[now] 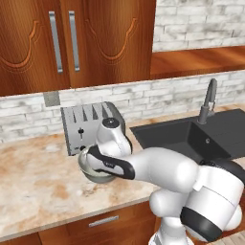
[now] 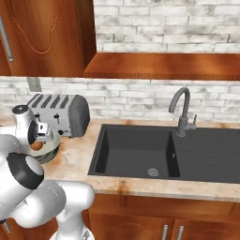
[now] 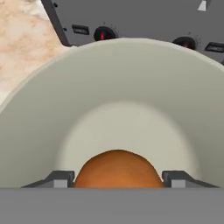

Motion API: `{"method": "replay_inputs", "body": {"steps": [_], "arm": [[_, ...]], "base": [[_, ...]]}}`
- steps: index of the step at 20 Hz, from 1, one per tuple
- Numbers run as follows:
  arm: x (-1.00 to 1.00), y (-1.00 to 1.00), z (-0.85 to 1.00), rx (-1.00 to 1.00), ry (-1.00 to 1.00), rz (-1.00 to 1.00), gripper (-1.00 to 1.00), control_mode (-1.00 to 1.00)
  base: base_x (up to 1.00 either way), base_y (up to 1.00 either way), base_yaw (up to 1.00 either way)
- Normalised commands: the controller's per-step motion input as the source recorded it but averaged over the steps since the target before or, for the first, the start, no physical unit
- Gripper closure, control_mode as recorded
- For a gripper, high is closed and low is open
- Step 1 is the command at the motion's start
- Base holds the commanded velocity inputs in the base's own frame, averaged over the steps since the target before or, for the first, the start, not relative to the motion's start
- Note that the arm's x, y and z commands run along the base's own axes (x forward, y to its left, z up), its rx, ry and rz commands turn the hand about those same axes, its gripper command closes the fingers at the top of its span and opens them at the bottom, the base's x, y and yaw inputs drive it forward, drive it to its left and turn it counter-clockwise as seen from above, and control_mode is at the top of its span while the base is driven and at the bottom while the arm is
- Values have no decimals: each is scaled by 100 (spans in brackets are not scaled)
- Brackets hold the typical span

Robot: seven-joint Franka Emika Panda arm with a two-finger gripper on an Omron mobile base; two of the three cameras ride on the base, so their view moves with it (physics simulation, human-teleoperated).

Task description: Pick the cucumbers from the cabinet and place them in one bowl. Pick the tangerine from the sink and place it in the other bowl.

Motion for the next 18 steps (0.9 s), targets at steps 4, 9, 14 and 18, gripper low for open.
{"method": "replay_inputs", "body": {"steps": [4,9,14,18], "arm": [[21,1,-1,0,3,0,100,-100],[0,7,-28,0,4,0,100,-100],[0,10,-38,-4,1,0,100,-100],[0,5,-10,-3,0,0,100,-100]], "base": [[0,0,0],[0,0,0],[0,0,0],[0,0,0]]}}
